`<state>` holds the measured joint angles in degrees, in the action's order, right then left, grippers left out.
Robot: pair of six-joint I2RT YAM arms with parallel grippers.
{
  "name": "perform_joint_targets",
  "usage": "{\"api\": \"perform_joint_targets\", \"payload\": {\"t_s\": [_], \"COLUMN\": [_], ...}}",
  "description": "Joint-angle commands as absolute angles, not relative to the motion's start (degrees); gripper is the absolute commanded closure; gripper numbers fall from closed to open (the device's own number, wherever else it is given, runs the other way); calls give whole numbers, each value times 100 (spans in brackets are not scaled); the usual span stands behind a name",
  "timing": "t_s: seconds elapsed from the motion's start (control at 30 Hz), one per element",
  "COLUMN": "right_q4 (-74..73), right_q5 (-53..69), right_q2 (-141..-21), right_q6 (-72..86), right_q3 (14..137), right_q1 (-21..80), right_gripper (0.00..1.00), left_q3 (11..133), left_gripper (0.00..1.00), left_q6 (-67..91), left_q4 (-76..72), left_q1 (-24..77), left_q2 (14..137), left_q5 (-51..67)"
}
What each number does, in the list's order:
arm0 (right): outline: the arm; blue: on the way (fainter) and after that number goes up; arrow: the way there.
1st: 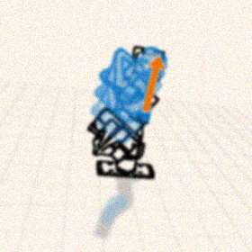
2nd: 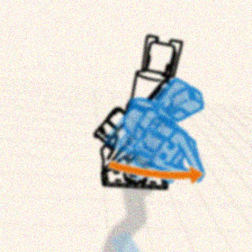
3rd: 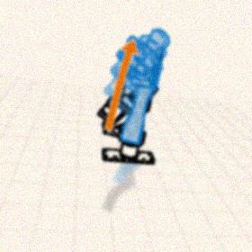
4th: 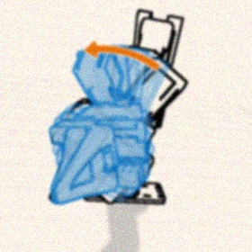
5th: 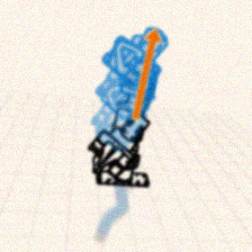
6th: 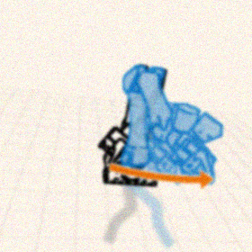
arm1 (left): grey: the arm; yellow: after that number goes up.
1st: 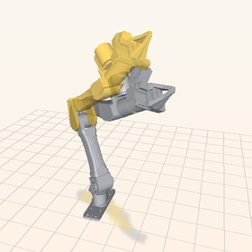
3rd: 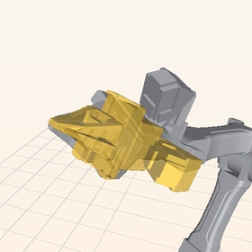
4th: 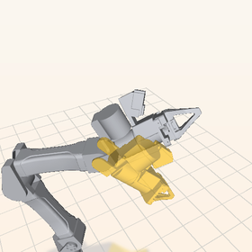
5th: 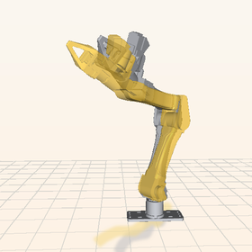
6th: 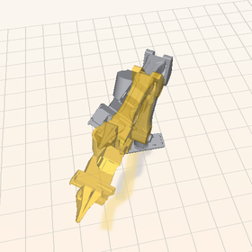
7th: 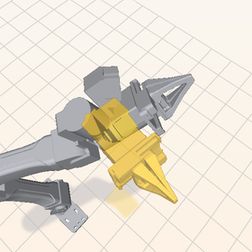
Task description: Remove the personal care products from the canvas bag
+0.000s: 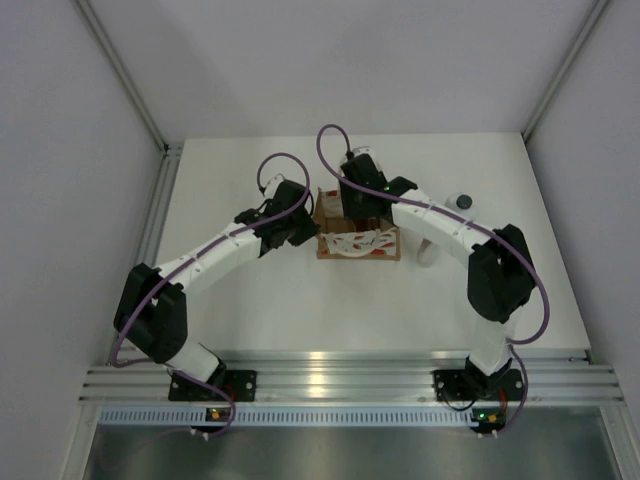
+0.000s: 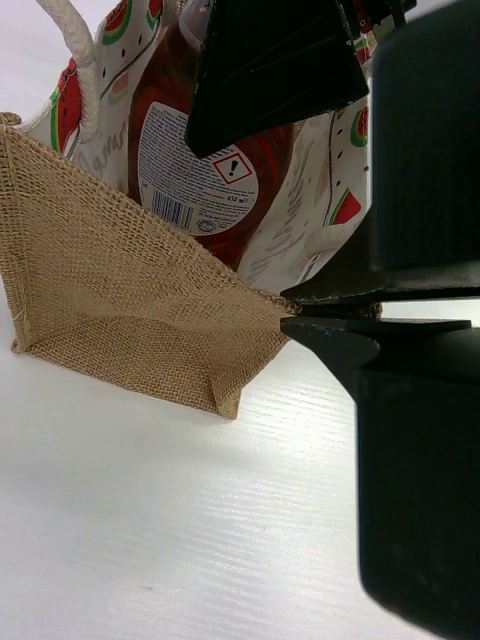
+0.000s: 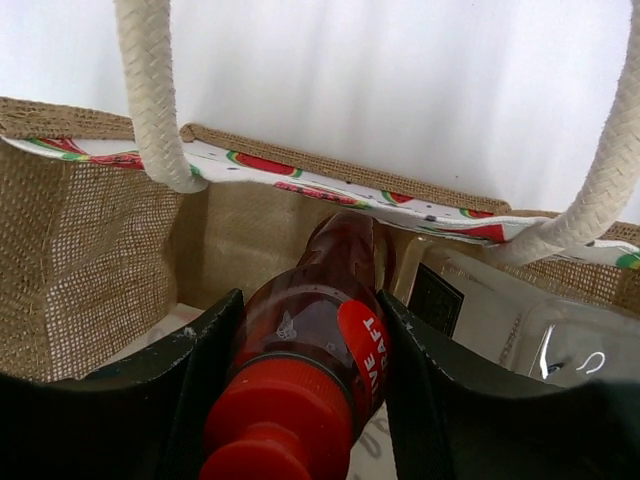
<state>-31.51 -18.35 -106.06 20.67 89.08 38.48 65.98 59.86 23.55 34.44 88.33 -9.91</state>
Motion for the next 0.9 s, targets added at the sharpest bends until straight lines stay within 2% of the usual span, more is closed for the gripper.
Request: {"api": "perform_joint_targets", "payload": {"t_s": [0.0, 0.87], "right_q4": [-2575, -2628], "right_q5": [-1723, -1336], "right_q2": [-10134, -9062], "right_q6": [1820, 1828], "right_q3": [8886, 9017], "right_q1": [3779, 3779], "right_gripper": [100, 100], "left_q3": [6548, 6530], "left_gripper": [100, 100], "left_q6": [5862, 5915], "left_q4": [2540, 2531], "left_q1": [3393, 3393], "left_q2": [8684, 8701], "left_q5": [-1292, -1353]}}
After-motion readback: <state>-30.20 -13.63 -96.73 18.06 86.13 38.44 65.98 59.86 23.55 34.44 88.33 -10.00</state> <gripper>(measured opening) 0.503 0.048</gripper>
